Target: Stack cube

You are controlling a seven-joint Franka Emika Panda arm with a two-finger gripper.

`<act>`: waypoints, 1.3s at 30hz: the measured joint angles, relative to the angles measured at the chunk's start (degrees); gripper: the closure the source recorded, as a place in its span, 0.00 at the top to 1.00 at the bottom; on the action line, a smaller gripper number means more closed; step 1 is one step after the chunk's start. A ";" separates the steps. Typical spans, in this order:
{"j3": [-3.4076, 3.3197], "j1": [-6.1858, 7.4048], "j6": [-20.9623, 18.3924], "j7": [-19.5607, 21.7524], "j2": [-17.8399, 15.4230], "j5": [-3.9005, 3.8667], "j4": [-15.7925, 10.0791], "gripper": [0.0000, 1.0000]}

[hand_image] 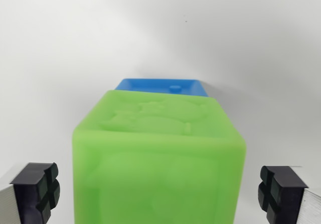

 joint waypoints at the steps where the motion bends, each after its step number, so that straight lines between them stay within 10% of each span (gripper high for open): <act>1: 0.02 -0.01 -0.26 0.00 -0.31 0.01 -0.05 1.00; 39: 0.51 -0.25 -16.62 -1.08 -14.82 1.83 2.01 1.00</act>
